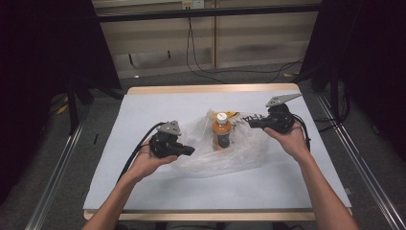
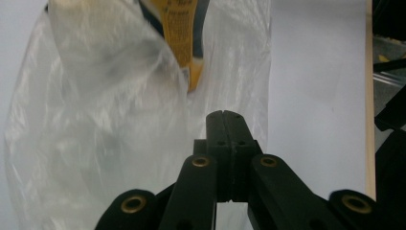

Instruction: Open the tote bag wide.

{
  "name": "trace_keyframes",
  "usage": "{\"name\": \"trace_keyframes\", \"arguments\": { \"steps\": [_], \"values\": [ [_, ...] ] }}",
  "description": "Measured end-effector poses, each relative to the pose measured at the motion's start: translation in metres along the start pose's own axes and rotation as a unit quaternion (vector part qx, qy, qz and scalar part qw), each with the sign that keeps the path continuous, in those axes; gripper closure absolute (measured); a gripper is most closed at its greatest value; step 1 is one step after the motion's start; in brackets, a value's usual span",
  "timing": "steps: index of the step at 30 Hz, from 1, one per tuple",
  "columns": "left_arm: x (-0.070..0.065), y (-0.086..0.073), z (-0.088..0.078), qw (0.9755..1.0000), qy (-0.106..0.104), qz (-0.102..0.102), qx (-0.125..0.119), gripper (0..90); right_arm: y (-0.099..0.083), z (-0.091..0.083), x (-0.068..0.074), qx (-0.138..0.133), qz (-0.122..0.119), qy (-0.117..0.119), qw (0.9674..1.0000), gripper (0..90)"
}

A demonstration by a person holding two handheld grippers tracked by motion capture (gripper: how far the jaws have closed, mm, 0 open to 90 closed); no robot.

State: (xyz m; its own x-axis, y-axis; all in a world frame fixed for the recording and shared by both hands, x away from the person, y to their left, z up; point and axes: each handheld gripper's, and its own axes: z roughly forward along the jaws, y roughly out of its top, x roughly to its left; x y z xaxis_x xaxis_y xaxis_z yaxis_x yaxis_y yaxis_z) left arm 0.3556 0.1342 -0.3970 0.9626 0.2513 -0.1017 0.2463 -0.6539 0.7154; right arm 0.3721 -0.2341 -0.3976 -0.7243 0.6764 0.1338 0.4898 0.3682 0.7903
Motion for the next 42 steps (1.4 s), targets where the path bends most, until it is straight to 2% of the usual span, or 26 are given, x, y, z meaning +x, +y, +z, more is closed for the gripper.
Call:
{"name": "trace_keyframes", "arguments": {
  "steps": [2,5,7,9,11,12,14,15,17,18,21,22,23,25,26,27,28,31,33,35,36,37,39,40,41,42],
  "values": [
    [0.001,0.012,0.004,0.9999,-0.002,0.01,0.006,90.0,0.005,0.007,0.005,0.022,-0.007,0.005,0.9997,90.0],
    [0.007,0.027,0.013,0.9998,-0.01,0.012,0.01,90.0,0.009,0.016,0.014,0.034,-0.015,0.018,0.9992,90.0],
    [0.013,0.035,0.021,0.9991,-0.019,0.019,0.033,90.0,0.012,0.021,0.022,0.036,-0.023,0.023,0.9988,90.0],
    [0.018,0.041,0.034,0.9983,-0.018,0.019,0.052,90.0,0.016,0.027,0.029,0.045,-0.031,0.035,0.9979,90.0],
    [0.024,0.045,0.047,0.9963,-0.004,0.016,0.085,90.0,0.019,0.034,0.034,0.065,-0.036,0.039,0.9965,90.0],
    [0.028,0.046,0.05,0.9951,-0.001,0.019,0.097,90.0,0.018,0.039,0.036,0.083,-0.035,0.037,0.9953,90.0],
    [0.038,0.043,0.062,0.9945,-0.001,0.005,0.104,90.0,0.015,0.046,0.035,0.095,-0.034,0.034,0.9943,90.0],
    [0.042,0.042,0.067,0.9931,0.002,0.001,0.118,90.0,0.011,0.052,0.033,0.114,-0.035,0.027,0.9925,90.0],
    [0.05,0.038,0.076,0.9914,0.004,-0.009,0.131,90.0,0.005,0.062,0.029,0.132,-0.024,0.023,0.9906,90.0],
    [0.053,0.037,0.079,0.9913,0.003,-0.014,0.131,90.0,0.001,0.066,0.027,0.144,-0.017,0.02,0.9892,90.0],
    [0.066,0.032,0.091,0.9914,-0.003,-0.031,0.127,90.0,-0.009,0.076,0.021,0.164,-0.003,0.017,0.9863,90.0],
    [0.068,0.031,0.094,0.9907,-0.005,-0.031,0.132,90.0,-0.011,0.079,0.02,0.17,-0.001,0.014,0.9853,90.0],
    [0.071,0.03,0.1,0.9895,0.003,-0.039,0.14,90.0,-0.013,0.081,0.018,0.174,-0.001,0.015,0.9847,90.0],
    [0.075,0.028,0.106,0.9875,0.01,-0.036,0.153,90.0,-0.017,0.085,0.017,0.179,0.005,0.015,0.9837,90.0],
    [0.077,0.027,0.108,0.9864,0.015,-0.034,0.16,90.0,-0.018,0.087,0.018,0.184,-0.002,0.013,0.9829,90.0],
    [0.078,0.027,0.108,0.9871,0.018,-0.042,0.154,90.0,-0.019,0.089,0.02,0.189,-0.005,0.013,0.9819,90.0],
    [0.079,0.027,0.107,0.9861,0.02,-0.042,0.159,90.0,-0.021,0.09,0.023,0.198,-0.007,0.009,0.9801,90.0],
    [0.085,0.025,0.101,0.9832,0.048,-0.046,0.17,90.0,-0.024,0.086,0.026,0.202,-0.011,0.015,0.9791,90.0],
    [0.091,0.021,0.097,0.9825,0.055,-0.057,0.169,90.0,-0.027,0.08,0.028,0.21,-0.015,0.02,0.9775,90.0],
    [0.097,0.018,0.093,0.9815,0.067,-0.06,0.169,90.0,-0.031,0.074,0.031,0.215,-0.022,0.022,0.9762,90.0],
    [0.099,0.016,0.092,0.9816,0.068,-0.068,0.165,90.0,-0.034,0.07,0.033,0.218,-0.026,0.029,0.9752,90.0],
    [0.102,0.015,0.09,0.9811,0.067,-0.078,0.164,90.0,-0.037,0.067,0.034,0.217,-0.025,0.03,0.9753,90.0],
    [0.104,0.013,0.088,0.9806,0.071,-0.08,0.164,90.0,-0.044,0.06,0.036,0.214,-0.026,0.037,0.9759,90.0],
    [0.106,0.013,0.087,0.98,0.074,-0.072,0.17,90.0,-0.047,0.057,0.037,0.211,-0.026,0.039,0.9763,90.0],
    [0.105,0.013,0.086,0.9791,0.079,-0.074,0.172,90.0,-0.049,0.054,0.037,0.209,-0.027,0.044,0.9765,90.0],
    [0.106,0.012,0.086,0.9794,0.079,-0.069,0.172,90.0,-0.051,0.052,0.038,0.21,-0.027,0.046,0.9763,90.0]
  ]
}}
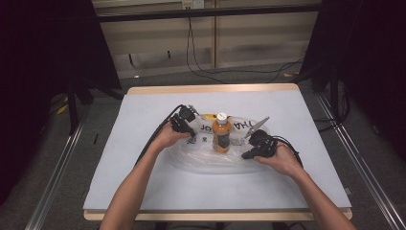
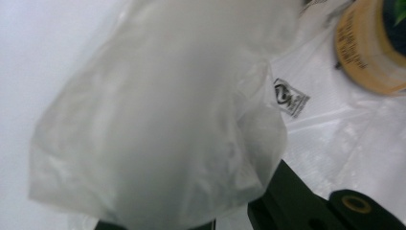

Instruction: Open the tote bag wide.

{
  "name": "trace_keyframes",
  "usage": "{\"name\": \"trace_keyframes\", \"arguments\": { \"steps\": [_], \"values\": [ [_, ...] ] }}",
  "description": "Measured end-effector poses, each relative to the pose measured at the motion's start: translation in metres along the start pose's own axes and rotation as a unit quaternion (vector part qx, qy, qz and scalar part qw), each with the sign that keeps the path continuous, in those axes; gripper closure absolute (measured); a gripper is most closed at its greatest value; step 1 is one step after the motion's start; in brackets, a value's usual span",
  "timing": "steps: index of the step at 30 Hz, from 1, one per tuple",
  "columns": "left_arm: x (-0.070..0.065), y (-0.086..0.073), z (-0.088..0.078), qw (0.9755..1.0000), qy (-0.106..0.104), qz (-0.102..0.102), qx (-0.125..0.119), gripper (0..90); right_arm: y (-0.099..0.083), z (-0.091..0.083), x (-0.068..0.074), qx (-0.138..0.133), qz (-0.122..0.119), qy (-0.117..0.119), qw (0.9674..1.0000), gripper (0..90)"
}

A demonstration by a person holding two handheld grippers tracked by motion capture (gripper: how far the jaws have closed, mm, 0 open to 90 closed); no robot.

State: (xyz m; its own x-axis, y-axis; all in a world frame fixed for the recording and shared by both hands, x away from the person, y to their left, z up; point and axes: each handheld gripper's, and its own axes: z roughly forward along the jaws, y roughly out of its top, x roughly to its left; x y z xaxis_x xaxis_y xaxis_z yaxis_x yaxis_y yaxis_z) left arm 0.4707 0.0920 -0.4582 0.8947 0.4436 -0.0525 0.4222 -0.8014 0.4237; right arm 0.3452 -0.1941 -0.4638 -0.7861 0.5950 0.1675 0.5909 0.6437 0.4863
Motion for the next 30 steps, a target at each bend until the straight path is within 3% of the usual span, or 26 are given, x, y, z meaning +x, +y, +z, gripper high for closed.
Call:
{"name": "trace_keyframes", "arguments": {
  "steps": [5,13,14,15,16,19,21,24,28,30],
  "values": [
    [0.001,-0.004,-0.001,1.0,0.004,-0.007,-0.003,90.0,-0.013,-0.008,0.007,0.004,-0.017,-0.003,0.9998,90.0],
    [0.004,-0.012,-0.008,0.9998,0.009,0.011,0.015,90.0,-0.032,-0.019,0.004,0.008,-0.014,0.014,0.9998,90.0],
    [0.002,-0.011,-0.007,0.9999,0.01,0.006,0.01,90.0,-0.032,-0.018,0.003,0.006,-0.014,0.015,0.9998,90.0],
    [0.002,-0.009,-0.007,0.9995,0.014,0.02,0.022,90.0,-0.031,-0.018,0.003,0.006,-0.015,0.014,0.9998,90.0],
    [0.0,-0.008,-0.006,0.9995,0.016,0.02,0.02,90.0,-0.03,-0.018,0.003,0.007,-0.014,0.011,0.9998,90.0],
    [-0.006,-0.006,-0.003,0.9997,-0.009,0.022,0.006,90.0,-0.028,-0.017,0.004,0.007,-0.013,0.001,0.9999,90.0],
    [-0.015,-0.004,-0.003,0.9994,0.012,0.031,0.01,90.0,-0.027,-0.016,0.004,0.004,-0.002,-0.002,1.0,90.0],
    [-0.022,-0.003,-0.002,0.9986,0.013,0.049,0.014,90.0,-0.026,-0.015,0.006,0.002,0.001,-0.009,1.0,90.0],
    [-0.027,-0.004,-0.002,0.9986,0.004,0.053,0.01,90.0,-0.024,-0.013,0.005,-0.004,0.019,-0.01,0.9998,90.0],
    [-0.027,-0.007,-0.003,0.9988,0.001,0.048,-0.004,90.0,-0.022,-0.012,0.003,-0.009,0.024,-0.015,0.9996,90.0]
  ]
}}
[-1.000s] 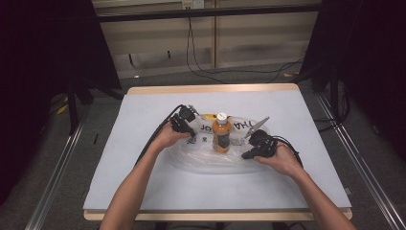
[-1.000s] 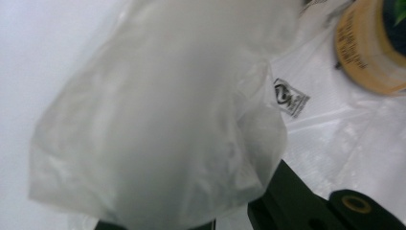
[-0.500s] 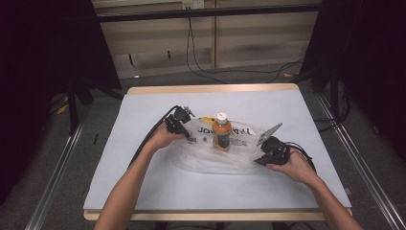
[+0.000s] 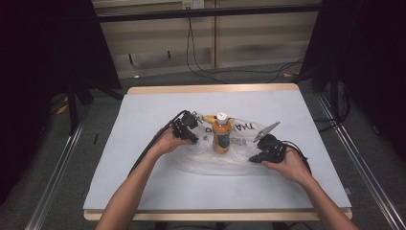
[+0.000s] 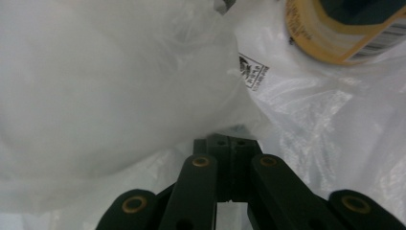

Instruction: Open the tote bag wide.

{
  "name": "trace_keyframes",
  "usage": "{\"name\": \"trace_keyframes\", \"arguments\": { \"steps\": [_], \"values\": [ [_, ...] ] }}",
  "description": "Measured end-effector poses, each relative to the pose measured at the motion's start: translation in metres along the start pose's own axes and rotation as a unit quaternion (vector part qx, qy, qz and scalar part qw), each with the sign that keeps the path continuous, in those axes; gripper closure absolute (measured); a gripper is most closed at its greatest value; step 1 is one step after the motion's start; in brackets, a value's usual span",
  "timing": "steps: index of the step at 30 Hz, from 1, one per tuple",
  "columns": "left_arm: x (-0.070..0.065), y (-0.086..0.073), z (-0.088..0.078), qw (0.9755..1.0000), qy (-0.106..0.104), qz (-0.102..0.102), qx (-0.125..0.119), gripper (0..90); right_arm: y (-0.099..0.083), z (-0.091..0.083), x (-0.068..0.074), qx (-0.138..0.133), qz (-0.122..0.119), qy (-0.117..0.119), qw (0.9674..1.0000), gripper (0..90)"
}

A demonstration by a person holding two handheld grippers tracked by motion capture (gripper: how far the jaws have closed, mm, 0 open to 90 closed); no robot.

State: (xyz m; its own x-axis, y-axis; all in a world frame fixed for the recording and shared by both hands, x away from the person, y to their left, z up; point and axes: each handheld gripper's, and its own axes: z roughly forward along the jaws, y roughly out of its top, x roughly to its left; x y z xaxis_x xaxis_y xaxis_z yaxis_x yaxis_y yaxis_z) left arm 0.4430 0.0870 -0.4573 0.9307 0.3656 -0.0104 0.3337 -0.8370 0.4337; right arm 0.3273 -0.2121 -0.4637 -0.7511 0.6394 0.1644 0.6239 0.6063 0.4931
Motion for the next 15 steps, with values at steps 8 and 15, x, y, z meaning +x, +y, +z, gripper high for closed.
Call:
{"name": "trace_keyframes", "arguments": {
  "steps": [8,15],
  "values": [
    [-0.009,-0.018,-0.011,0.9966,-0.033,-0.028,-0.07,90.0,-0.004,-0.001,-0.004,-0.036,0.02,-0.011,0.9991,90.0],
    [-0.016,-0.024,-0.031,0.9898,-0.041,-0.034,-0.132,90.0,-0.009,-0.011,-0.002,-0.104,0.028,-0.008,0.9941,90.0]
  ]
}}
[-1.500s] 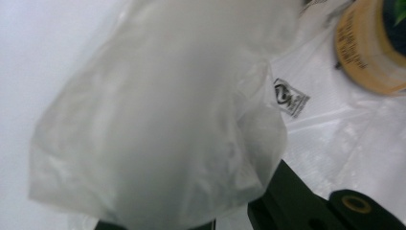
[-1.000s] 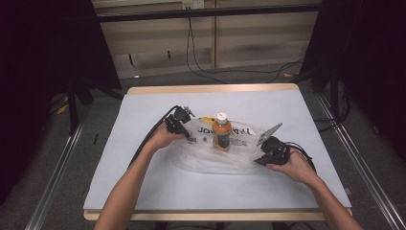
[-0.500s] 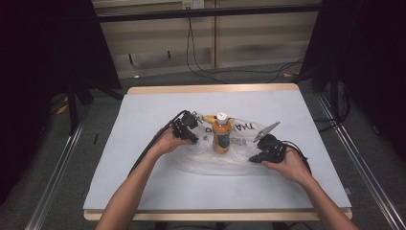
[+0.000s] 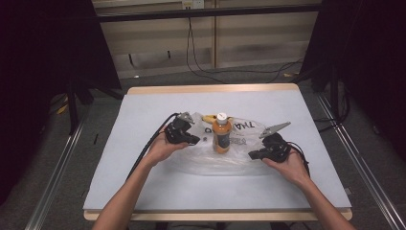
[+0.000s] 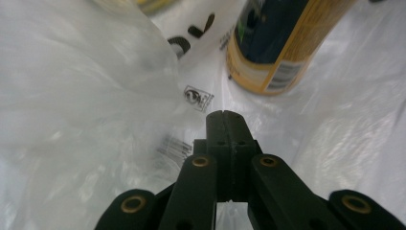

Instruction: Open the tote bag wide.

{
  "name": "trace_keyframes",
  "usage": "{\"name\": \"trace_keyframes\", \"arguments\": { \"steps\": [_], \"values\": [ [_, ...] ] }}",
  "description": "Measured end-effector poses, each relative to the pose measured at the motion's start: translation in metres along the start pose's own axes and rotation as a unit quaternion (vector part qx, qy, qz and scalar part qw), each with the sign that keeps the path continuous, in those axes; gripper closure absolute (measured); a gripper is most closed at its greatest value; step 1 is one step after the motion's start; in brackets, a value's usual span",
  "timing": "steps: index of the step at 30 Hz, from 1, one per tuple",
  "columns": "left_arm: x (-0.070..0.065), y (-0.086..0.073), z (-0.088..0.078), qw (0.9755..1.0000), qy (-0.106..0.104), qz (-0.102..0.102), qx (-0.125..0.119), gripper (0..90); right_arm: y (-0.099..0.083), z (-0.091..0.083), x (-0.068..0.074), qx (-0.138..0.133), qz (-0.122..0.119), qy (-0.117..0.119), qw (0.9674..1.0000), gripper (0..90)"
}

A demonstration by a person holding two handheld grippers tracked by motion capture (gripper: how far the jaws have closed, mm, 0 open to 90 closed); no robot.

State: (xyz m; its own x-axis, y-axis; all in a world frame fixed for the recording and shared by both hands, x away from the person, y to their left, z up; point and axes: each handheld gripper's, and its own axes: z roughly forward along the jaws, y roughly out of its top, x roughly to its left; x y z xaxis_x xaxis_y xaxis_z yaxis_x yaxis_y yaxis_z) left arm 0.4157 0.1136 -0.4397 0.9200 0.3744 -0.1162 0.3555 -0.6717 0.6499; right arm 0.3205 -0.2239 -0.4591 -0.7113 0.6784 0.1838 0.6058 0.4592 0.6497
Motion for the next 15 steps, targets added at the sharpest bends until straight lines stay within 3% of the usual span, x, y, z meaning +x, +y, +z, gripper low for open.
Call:
{"name": "trace_keyframes", "arguments": {
  "steps": [7,10,13,15],
  "values": [
    [-0.006,-0.004,-0.017,0.9972,-0.014,-0.012,-0.073,90.0,-0.003,-0.016,-0.002,-0.051,0.005,-0.005,0.9987,90.0],
    [-0.009,-0.008,-0.024,0.9963,-0.01,-0.017,-0.084,90.0,-0.004,-0.024,-0.003,-0.085,0.013,0.001,0.9963,90.0],
    [-0.012,-0.014,-0.03,0.9938,-0.003,-0.017,-0.109,90.0,-0.006,-0.029,-0.002,-0.116,0.016,-0.001,0.9931,90.0],
    [-0.016,-0.018,-0.034,0.9907,0.0,-0.014,-0.135,90.0,-0.006,-0.032,0.0,-0.131,0.014,-0.011,0.9912,90.0]
  ]
}}
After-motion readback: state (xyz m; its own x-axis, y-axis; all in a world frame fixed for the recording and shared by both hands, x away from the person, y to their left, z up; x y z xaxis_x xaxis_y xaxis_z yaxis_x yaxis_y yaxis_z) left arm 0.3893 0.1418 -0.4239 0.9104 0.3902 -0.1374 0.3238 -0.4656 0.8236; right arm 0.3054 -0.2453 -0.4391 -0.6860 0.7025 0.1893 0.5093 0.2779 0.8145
